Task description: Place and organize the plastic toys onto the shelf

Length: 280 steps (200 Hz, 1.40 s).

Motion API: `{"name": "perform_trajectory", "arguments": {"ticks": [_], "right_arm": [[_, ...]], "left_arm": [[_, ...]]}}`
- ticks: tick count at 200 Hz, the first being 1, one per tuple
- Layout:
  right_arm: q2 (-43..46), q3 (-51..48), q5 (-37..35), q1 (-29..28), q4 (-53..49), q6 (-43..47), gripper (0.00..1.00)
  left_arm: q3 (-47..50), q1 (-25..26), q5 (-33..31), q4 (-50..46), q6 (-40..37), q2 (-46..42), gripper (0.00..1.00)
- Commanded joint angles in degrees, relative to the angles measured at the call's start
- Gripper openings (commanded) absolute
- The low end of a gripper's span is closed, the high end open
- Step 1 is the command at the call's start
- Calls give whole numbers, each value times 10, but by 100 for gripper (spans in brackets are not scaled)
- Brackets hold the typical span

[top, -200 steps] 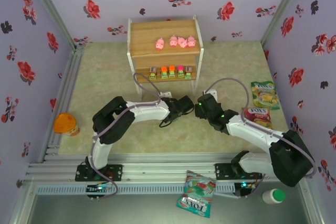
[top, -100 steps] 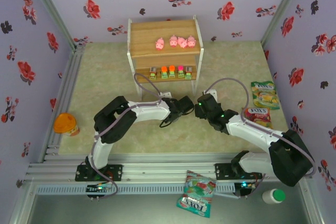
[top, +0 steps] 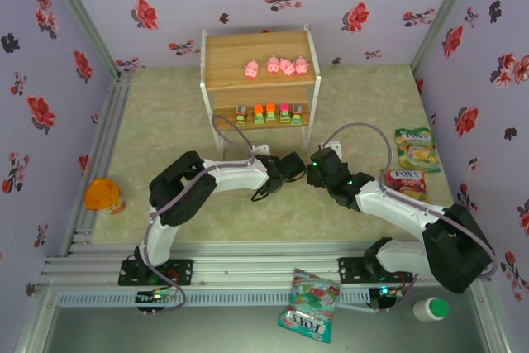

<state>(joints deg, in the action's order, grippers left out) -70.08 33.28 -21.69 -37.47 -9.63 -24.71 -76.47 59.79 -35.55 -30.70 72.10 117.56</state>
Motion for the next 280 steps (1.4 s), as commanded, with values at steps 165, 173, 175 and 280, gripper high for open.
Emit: {"name": "perform_trajectory", "arguments": {"ticks": [165, 173, 175, 280], "right_arm": [[-8, 14, -12, 3, 1, -11, 69], [-8, 14, -12, 3, 0, -11, 69], [-7, 14, -13, 3, 0, -11, 69], [-8, 14, -10, 4, 3, -12, 69]], "left_arm": [[86, 46, -83, 1, -96, -142, 29], [93, 49, -85, 1, -107, -158, 29], [94, 51, -86, 1, -109, -162, 29], [104, 62, -95, -66, -257, -332, 27]]}}
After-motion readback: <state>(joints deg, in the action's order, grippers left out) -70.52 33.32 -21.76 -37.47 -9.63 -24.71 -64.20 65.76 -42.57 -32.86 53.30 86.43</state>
